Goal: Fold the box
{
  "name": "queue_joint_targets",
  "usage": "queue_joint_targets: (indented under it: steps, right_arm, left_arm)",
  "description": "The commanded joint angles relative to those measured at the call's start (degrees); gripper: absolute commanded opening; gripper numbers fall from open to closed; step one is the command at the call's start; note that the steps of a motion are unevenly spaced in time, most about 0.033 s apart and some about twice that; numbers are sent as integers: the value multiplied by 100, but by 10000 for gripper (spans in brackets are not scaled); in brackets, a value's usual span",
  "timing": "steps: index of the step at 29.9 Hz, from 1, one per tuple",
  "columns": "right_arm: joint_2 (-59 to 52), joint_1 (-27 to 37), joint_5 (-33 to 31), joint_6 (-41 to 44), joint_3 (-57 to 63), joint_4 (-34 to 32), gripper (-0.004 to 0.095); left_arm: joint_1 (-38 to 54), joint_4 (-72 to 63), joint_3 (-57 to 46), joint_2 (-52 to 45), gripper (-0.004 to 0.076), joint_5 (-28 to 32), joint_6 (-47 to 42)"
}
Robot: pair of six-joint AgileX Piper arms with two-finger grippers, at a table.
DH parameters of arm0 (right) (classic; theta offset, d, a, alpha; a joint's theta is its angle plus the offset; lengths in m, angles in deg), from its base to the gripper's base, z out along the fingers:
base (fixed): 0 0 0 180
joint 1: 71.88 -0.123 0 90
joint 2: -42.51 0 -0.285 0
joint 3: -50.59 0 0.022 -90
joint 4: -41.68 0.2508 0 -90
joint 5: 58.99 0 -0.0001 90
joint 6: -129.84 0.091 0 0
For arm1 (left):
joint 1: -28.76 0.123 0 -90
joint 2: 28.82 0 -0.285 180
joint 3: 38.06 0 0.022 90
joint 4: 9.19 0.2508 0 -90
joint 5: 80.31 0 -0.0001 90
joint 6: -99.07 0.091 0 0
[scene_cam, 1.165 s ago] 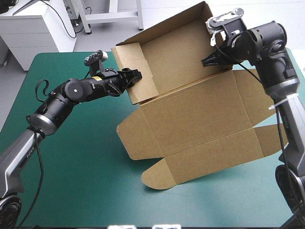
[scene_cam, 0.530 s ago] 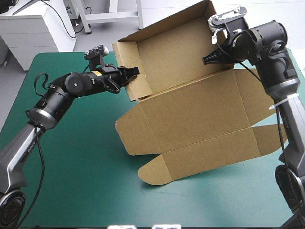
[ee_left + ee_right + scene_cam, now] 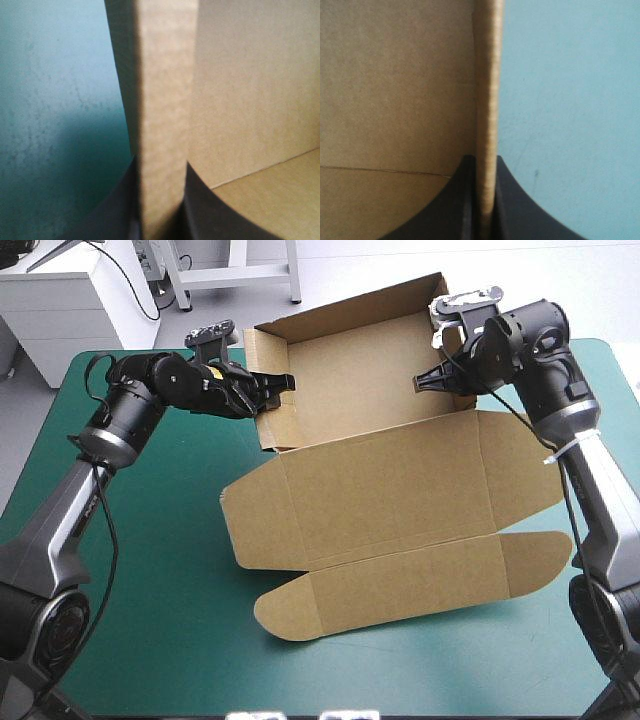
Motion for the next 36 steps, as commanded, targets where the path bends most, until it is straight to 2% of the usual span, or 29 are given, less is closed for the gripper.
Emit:
queue_joint_targets:
  steps: [1, 6, 10, 16, 21, 27, 36]
  right_arm:
    - [-212, 2, -33, 198, 350, 168, -14]
    - [-212, 2, -33, 274, 998, 265, -14]
    - [-198, 36, -33, 301, 1376, 336, -14]
    - [11, 293, -33, 141, 1652, 1184, -14]
    - [106, 293, -30, 141, 1652, 1174, -14]
    - [321, 293, -30, 141, 1652, 1184, -14]
    - [547, 293, -30, 77, 1652, 1258, -14]
  left_arm:
    - [-100, -207, 677, 50, -8, -601, -87]
    - [-100, -205, 1118, 617, -8, -1364, -142]
    - [-113, -197, 1162, 866, -8, -1455, -233]
    - [-492, 808, 1190, 1092, -8, -1622, -512]
    - [-699, 956, 1190, 1283, -8, -1655, -592]
    - [-699, 887, 1190, 1610, -8, -2015, -711]
    - [-687, 779, 1190, 1703, -8, -1959, -711]
